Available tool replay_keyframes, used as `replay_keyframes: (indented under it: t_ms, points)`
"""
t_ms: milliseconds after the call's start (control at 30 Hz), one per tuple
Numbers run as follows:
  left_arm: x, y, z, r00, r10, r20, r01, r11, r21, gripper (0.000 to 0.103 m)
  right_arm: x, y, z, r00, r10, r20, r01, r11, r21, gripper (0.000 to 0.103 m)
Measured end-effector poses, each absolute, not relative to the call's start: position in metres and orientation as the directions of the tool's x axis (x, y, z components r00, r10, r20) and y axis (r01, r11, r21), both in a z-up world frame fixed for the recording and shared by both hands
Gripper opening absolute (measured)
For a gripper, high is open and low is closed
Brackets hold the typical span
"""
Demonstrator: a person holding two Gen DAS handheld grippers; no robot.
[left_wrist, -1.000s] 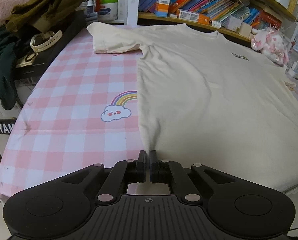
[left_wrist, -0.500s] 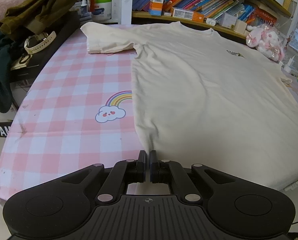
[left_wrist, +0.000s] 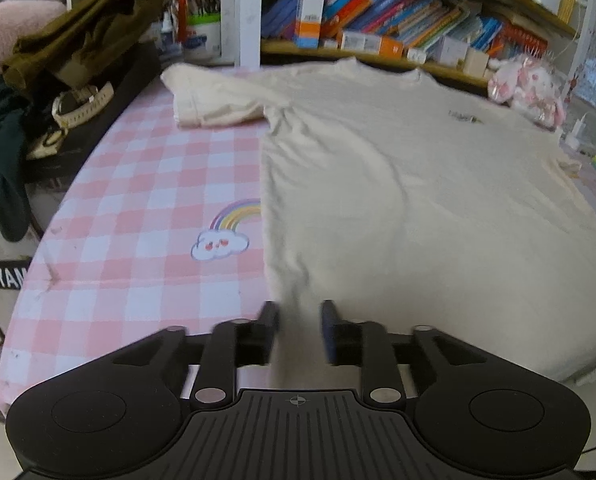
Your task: Fold clothes
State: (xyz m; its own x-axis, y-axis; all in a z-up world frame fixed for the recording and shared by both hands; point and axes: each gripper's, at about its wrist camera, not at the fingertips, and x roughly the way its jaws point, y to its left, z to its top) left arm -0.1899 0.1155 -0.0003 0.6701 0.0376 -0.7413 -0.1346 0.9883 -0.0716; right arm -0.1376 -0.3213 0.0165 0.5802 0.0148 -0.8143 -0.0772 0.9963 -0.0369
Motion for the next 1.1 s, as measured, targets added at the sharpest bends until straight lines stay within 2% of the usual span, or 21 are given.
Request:
replay_keyframes:
  t_ms: [100,167,333,433,767,1100]
  points:
    - [-0.193,0.109,0.007,0.697,0.048,-0.715,-0.135,0.989,-0.065,0.058,-0.142,-0.313,0.027,0.631,0.008,-0.776,-0.067,0.997,-0.043,0.077]
    - [-0.195,0.105,0.011,0.709,0.052,-0.703,-0.135,0.989,-0.062,0.072,-0.145,-0.306,0.032,0.654,0.012,-0.756,-0.063,0.997,-0.039,0.080]
    - [-0.202,0.091,0.018,0.722,0.058,-0.690,-0.143,0.988,-0.066,0.083,-0.152,-0.286,0.039,0.696,0.019,-0.718,-0.073,0.996,-0.045,0.099]
    - [-0.201,0.080,0.019,0.727,0.067,-0.683,-0.157,0.985,-0.070,0.086,-0.156,-0.273,0.040,0.723,0.029,-0.690,-0.089,0.995,-0.051,0.103]
    - [-0.191,0.027,0.019,0.693,0.121,-0.711,-0.194,0.981,-0.022,0.088,-0.142,-0.271,0.031,0.709,0.070,-0.702,-0.110,0.994,-0.012,0.103]
    - [-0.194,-0.018,0.018,0.667,0.169,-0.726,-0.198,0.979,0.047,0.089,-0.137,-0.274,0.023,0.699,0.170,-0.694,-0.233,0.973,0.004,0.103]
